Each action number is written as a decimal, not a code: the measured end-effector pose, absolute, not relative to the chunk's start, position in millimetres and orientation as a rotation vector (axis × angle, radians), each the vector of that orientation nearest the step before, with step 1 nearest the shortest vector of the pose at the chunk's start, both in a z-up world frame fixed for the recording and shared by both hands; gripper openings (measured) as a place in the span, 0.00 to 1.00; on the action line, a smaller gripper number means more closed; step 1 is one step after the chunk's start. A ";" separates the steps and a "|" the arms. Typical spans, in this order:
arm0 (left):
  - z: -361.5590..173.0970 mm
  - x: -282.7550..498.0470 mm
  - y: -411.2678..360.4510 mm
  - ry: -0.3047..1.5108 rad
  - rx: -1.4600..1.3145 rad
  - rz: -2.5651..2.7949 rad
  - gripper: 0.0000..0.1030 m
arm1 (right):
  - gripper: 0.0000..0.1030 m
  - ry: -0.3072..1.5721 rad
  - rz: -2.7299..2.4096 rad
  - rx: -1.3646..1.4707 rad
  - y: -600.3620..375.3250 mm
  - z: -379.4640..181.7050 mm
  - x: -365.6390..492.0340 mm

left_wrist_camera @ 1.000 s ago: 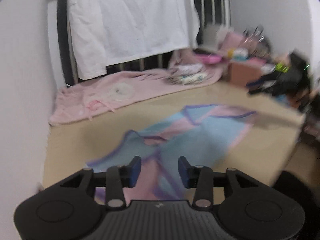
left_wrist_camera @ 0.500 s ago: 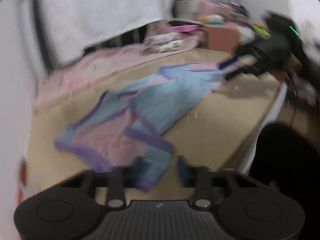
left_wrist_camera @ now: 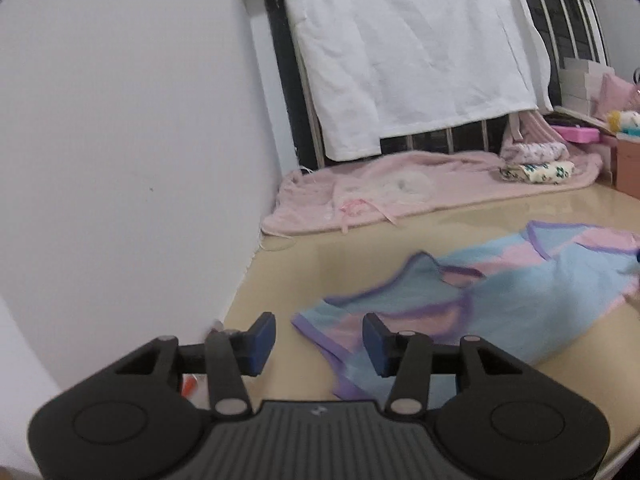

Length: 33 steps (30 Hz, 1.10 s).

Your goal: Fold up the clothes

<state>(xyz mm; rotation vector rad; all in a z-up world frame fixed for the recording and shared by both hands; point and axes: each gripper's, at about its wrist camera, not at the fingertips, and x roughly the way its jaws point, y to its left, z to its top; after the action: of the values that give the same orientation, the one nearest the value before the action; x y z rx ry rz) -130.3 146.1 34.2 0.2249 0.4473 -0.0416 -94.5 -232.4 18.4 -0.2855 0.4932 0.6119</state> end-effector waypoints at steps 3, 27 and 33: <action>19.7 -134.0 132.7 0.499 0.282 -0.135 0.46 | 0.39 0.497 0.596 -0.265 -241.4 17.6 -92.6; 5.1 -104.4 135.3 0.613 0.164 -0.035 0.43 | 0.24 0.645 0.330 -0.099 -256.5 4.4 -76.0; 7.5 -114.4 156.9 0.657 0.072 -0.093 0.43 | 0.24 0.682 0.271 -0.121 -265.3 6.5 -90.6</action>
<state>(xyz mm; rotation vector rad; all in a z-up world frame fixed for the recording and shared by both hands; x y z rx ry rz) -114.4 156.9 7.5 0.0724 0.6573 -0.0933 -90.6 -265.3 6.5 -0.1209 0.6817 0.2713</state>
